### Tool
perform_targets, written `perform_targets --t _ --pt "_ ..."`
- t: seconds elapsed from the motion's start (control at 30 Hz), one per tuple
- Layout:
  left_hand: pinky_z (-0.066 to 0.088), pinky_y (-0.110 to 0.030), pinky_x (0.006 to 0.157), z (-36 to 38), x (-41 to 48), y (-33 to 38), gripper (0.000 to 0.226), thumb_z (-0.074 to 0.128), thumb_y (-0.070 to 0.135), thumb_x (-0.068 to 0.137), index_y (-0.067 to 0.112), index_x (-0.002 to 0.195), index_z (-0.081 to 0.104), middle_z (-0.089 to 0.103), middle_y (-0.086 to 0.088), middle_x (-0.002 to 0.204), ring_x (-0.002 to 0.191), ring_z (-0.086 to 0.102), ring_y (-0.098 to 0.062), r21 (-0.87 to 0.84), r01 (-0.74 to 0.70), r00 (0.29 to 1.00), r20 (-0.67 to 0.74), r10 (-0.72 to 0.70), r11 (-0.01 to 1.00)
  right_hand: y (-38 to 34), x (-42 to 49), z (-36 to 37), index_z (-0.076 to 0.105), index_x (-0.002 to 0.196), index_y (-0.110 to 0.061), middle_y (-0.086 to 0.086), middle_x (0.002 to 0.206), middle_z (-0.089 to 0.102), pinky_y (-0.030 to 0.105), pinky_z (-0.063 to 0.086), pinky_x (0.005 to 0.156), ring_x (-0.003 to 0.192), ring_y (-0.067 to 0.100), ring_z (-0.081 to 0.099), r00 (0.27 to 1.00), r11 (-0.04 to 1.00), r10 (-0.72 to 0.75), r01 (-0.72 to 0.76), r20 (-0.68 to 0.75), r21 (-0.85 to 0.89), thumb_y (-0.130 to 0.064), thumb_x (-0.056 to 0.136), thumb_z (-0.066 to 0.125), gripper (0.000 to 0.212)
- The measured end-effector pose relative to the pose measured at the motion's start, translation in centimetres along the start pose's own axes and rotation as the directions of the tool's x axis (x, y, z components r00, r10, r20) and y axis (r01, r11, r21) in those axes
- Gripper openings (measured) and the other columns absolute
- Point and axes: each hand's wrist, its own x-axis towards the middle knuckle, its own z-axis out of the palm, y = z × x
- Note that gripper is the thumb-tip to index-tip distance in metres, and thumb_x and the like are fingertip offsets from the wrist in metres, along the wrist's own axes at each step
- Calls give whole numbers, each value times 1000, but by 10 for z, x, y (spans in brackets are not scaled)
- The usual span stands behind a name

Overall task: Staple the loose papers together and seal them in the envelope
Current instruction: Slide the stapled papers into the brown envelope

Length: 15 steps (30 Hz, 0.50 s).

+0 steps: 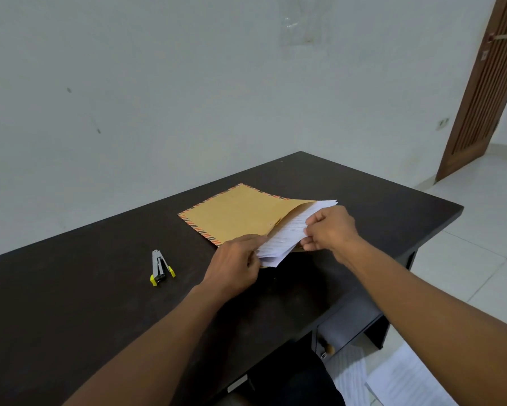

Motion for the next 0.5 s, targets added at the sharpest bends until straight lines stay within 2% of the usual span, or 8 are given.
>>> perform_targets --t 0.07,0.13,0.2,0.27,0.33,0.43,0.5 --pt "54 -38 72 1 0 0 49 49 9 80 22 123 68 72 7 112 94 66 -19 -4 -22 1000 16 22 1000 -6 3 12 62 93 6 22 89 69 32 63 56 56 24 73 998 998 54 -56 35 39 3 95 59 4" --pt "55 -37 74 1 -2 -1 50 48 11 81 20 127 67 71 7 116 96 66 -18 -3 -29 999 18 29 1000 -11 12 22 63 106 8 23 94 69 32 63 56 54 23 73 993 990 112 -115 37 83 2 95 58 13" --pt "56 -35 77 -1 -4 -2 51 50 9 82 18 130 67 71 6 121 98 67 -16 3 -33 999 5 33 999 -16 20 30 58 120 7 24 95 68 30 61 50 51 21 73 980 978 167 -178 109 105 4 97 51 25" --pt "56 -35 77 -3 -5 -4 52 51 7 83 17 131 66 71 6 122 98 67 -16 -4 -42 999 0 42 999 -16 24 40 51 131 6 27 103 68 31 60 48 56 25 74 970 973 187 -204 152 104 6 99 43 32" --pt "56 -35 80 -5 -6 -4 51 51 7 84 18 132 65 70 7 124 100 66 -15 -7 -46 999 4 46 999 -13 27 50 55 123 8 28 109 67 37 62 55 63 30 75 980 982 164 -173 115 77 8 96 49 27" --pt "55 -28 91 -8 -6 -6 52 54 7 86 18 136 63 66 7 132 112 63 -11 10 -42 999 31 42 999 -8 23 64 65 93 4 20 86 74 38 64 60 57 25 74 992 992 122 -121 17 -29 0 92 64 5" --pt "52 -23 97 -11 -8 -7 53 54 7 87 19 138 61 64 7 135 117 60 -8 30 -42 998 49 40 999 -5 21 70 66 92 2 16 79 74 36 64 60 54 22 74 992 991 127 -126 16 -47 -6 92 67 8"
